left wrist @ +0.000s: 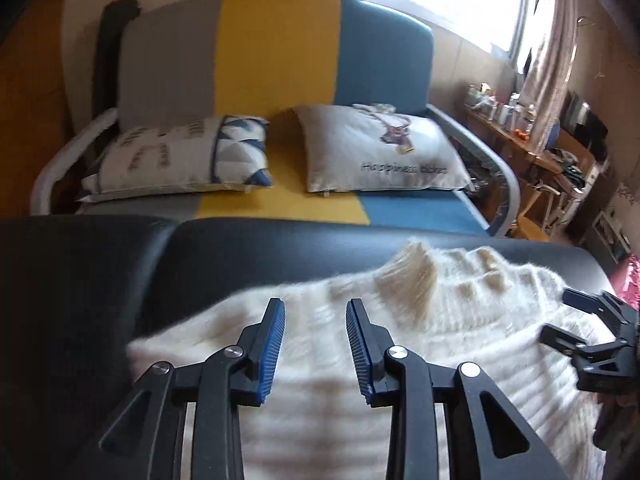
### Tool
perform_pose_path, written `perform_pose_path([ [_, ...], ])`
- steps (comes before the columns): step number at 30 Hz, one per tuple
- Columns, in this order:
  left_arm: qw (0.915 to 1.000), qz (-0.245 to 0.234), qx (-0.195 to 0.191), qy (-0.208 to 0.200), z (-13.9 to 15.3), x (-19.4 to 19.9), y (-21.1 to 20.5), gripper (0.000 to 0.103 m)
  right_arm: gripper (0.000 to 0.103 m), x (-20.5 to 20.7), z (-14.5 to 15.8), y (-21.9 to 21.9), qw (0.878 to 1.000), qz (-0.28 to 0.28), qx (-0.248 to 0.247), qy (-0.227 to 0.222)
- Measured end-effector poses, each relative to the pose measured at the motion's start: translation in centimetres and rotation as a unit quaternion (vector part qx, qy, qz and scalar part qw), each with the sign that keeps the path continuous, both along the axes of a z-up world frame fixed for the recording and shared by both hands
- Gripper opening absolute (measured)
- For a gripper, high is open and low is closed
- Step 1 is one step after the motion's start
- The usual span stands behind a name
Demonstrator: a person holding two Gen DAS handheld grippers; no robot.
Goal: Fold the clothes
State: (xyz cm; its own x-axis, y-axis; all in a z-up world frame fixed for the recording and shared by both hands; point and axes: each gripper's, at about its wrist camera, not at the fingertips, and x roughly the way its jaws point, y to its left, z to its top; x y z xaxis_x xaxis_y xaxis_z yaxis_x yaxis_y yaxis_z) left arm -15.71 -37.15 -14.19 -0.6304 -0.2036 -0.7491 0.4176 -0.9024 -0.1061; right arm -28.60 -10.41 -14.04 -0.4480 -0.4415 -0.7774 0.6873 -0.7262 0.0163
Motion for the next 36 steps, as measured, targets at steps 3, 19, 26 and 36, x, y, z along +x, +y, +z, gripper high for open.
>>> perform_pose_path([
  [3, 0.9989, 0.009, -0.006, -0.045, -1.9, -0.1, -0.4, 0.032, 0.091, 0.6, -1.3, 1.7, 1.000, -0.016, 0.002, -0.018],
  [19, 0.9994, -0.007, 0.034, -0.006, 0.0, 11.2, 7.2, 0.032, 0.092, 12.6, -0.8, 5.3, 0.999, -0.038, 0.012, -0.007],
  [26, 0.9993, -0.004, 0.025, -0.029, -1.8, 13.6, 9.1, 0.032, 0.103, 13.4, -2.6, 5.8, 0.998, -0.058, 0.018, -0.037],
  [36, 0.9986, -0.024, 0.035, -0.032, -0.2, 16.7, 10.6, 0.032, 0.103, 15.2, -1.5, 6.9, 0.996, -0.072, 0.019, -0.047],
])
